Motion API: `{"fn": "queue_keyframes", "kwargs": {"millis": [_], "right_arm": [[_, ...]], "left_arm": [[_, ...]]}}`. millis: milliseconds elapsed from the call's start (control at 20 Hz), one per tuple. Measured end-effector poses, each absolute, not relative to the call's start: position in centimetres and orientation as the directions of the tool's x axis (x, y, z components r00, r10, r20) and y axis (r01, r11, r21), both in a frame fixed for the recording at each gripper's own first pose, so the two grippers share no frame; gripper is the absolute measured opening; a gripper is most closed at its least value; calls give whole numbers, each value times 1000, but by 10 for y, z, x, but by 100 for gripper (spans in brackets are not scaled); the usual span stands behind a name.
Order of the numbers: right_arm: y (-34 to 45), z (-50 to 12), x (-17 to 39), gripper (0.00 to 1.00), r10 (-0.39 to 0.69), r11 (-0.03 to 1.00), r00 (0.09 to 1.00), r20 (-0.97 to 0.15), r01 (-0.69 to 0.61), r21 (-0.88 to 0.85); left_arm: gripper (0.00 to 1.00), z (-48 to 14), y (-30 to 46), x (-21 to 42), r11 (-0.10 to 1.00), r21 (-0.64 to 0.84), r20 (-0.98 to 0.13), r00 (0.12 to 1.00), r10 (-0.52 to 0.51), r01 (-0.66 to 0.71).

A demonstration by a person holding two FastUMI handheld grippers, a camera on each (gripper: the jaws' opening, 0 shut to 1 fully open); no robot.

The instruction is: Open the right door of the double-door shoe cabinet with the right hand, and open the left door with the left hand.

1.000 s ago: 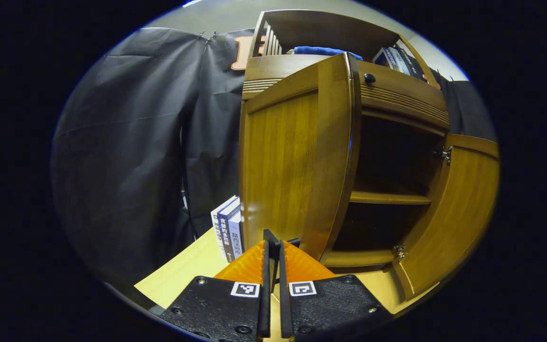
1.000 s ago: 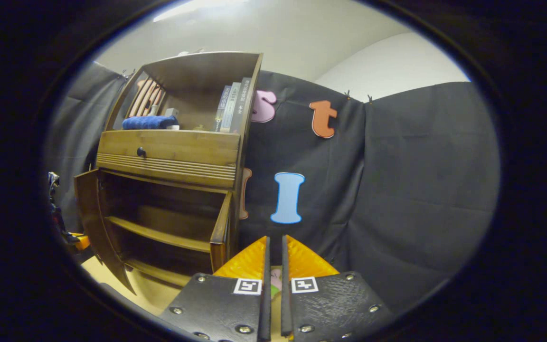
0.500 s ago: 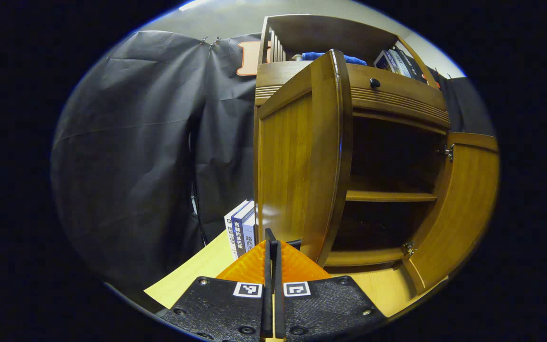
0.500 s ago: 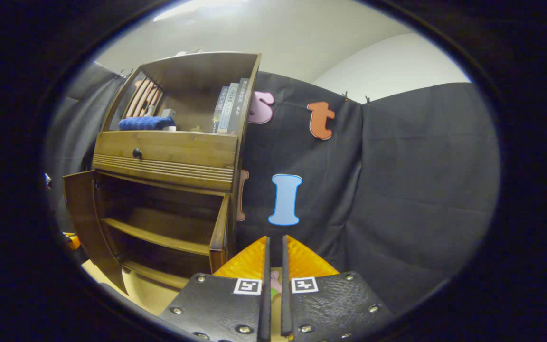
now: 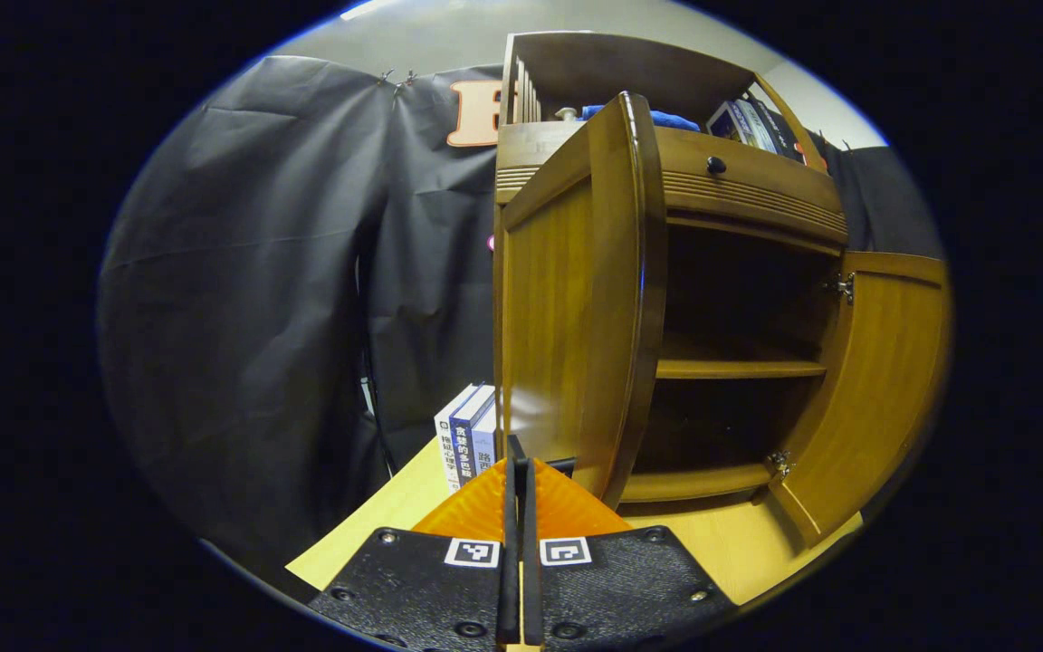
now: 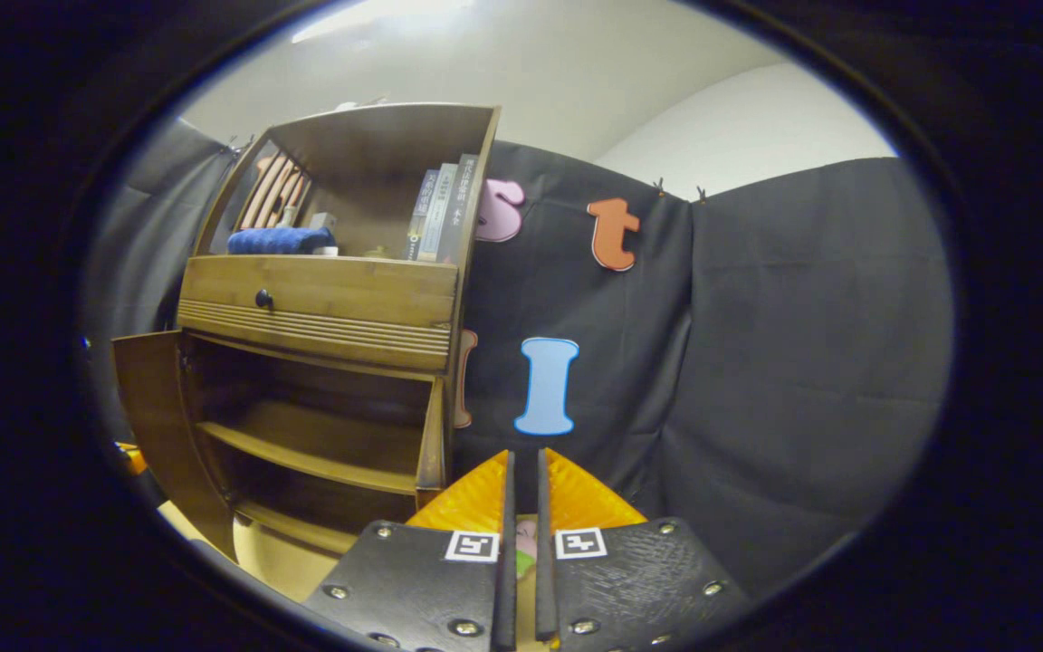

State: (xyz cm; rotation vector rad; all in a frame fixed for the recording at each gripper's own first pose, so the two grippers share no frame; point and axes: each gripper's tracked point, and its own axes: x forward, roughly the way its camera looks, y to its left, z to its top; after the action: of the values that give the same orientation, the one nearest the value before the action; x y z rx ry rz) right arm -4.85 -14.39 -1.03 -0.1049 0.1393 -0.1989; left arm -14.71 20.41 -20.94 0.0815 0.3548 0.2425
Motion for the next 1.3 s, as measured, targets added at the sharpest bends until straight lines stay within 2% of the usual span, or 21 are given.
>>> {"fn": "queue_keyframes", "kwargs": {"millis": [250,300,350,450,500,700,750,800,1150,1200,1250,1300], "right_arm": [[-145,-2,-51,8,-236,967,966,-105,224,-120],[-144,0,-51,8,-244,966,965,-96,232,-116],[-144,2,-52,8,-253,963,963,-89,242,-116],[-144,5,-52,8,-270,958,959,-82,260,-121],[-144,6,-53,8,-282,954,956,-78,272,-123],[-142,21,-58,8,-326,938,945,-35,319,-132],[-137,24,-57,5,-323,940,946,-29,316,-131],[-133,27,-56,8,-319,941,947,-26,314,-126],[-78,27,-40,8,-235,969,972,-21,232,-82],[-70,22,-38,8,-224,972,974,-31,221,-85],[-62,17,-36,8,-214,974,976,-42,210,-89],[-53,12,-35,5,-201,977,978,-53,196,-90]], "left_arm": [[2,-207,224,-155,966,115,-331,908,257,-231],[0,-207,229,-156,965,115,-330,907,261,-236],[2,-206,233,-158,964,115,-329,906,266,-241],[0,-204,245,-161,962,106,-326,905,274,-253],[2,-204,251,-161,961,99,-326,904,278,-260],[2,-201,273,-163,958,83,-322,903,286,-274],[2,-200,274,-162,961,69,-318,907,277,-269],[2,-201,277,-163,963,68,-319,909,269,-261],[4,-200,290,-165,977,71,-316,925,211,-199],[0,-198,292,-164,979,72,-313,928,203,-190],[3,-198,295,-163,981,68,-315,929,194,-182],[3,-197,297,-163,982,60,-322,928,187,-177]]}}
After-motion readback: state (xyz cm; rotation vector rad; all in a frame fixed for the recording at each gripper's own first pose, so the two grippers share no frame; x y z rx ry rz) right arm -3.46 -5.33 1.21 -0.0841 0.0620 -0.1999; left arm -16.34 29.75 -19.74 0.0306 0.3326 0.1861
